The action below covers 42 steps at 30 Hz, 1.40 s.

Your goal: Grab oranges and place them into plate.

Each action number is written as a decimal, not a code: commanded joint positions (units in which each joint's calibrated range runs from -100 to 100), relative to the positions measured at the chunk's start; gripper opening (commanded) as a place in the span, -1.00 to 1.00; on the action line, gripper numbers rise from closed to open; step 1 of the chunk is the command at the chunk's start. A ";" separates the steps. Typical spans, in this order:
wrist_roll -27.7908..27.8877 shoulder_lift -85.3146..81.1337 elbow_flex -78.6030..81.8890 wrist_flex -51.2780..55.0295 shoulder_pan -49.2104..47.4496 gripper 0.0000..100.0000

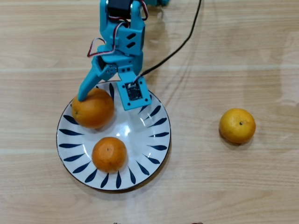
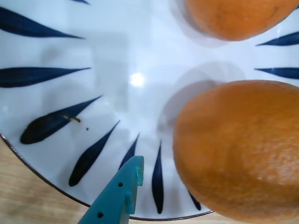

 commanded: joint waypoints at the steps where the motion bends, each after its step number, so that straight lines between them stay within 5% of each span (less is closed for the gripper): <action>1: -0.65 -2.75 -0.93 -0.74 -1.24 -0.18; 6: -1.85 -5.29 -2.47 -0.39 -4.95 -0.23; 15: -9.64 -9.09 -12.70 11.47 -21.24 -0.90; 23: -24.90 -1.65 -25.38 24.19 -36.24 -0.92; 35: -24.74 27.60 -76.35 35.88 -37.13 -0.91; 42: -25.06 33.93 -79.97 37.42 -36.08 -0.91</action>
